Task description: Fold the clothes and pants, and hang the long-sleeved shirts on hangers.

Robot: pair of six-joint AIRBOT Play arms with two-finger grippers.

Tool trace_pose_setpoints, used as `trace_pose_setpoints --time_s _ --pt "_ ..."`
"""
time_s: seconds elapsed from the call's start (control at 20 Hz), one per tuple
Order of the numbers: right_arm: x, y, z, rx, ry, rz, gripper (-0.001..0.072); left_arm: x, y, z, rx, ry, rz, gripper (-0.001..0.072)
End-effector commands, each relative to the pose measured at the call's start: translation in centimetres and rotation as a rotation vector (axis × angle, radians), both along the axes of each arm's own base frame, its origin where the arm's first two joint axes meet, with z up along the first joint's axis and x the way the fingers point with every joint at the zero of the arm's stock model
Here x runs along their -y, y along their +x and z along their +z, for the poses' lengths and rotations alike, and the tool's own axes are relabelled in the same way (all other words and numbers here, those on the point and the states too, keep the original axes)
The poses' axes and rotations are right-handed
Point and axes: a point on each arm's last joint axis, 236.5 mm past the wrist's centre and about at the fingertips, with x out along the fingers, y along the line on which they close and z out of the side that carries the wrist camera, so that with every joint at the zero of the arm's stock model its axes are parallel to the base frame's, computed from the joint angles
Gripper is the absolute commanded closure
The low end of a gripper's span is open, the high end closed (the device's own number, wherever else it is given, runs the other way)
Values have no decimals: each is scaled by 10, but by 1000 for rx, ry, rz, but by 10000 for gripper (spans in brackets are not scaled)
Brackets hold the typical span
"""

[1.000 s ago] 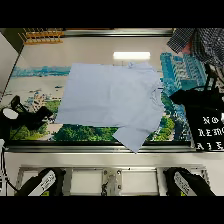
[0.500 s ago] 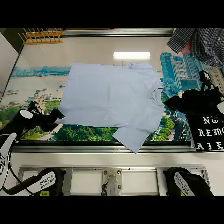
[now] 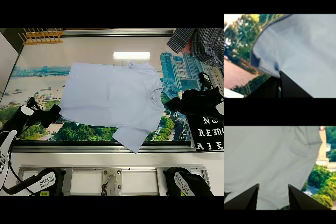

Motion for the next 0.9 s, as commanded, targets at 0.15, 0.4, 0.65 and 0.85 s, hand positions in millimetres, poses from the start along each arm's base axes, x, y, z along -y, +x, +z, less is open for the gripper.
trace_pose_setpoints --time_s 0.15,0.4,0.65,0.85 --pt "35 -50 -102 -344 -78 -176 207 3 6 31 106 64 -111 702" --pt "-9 -67 -159 -547 157 -221 76 3 8 34 118 69 -108 702" --pt "-34 -57 -171 -567 244 -223 217 3 8 34 119 69 -108 703" --pt "-53 -57 -177 -569 227 -174 219 3 8 34 119 69 -107 702"
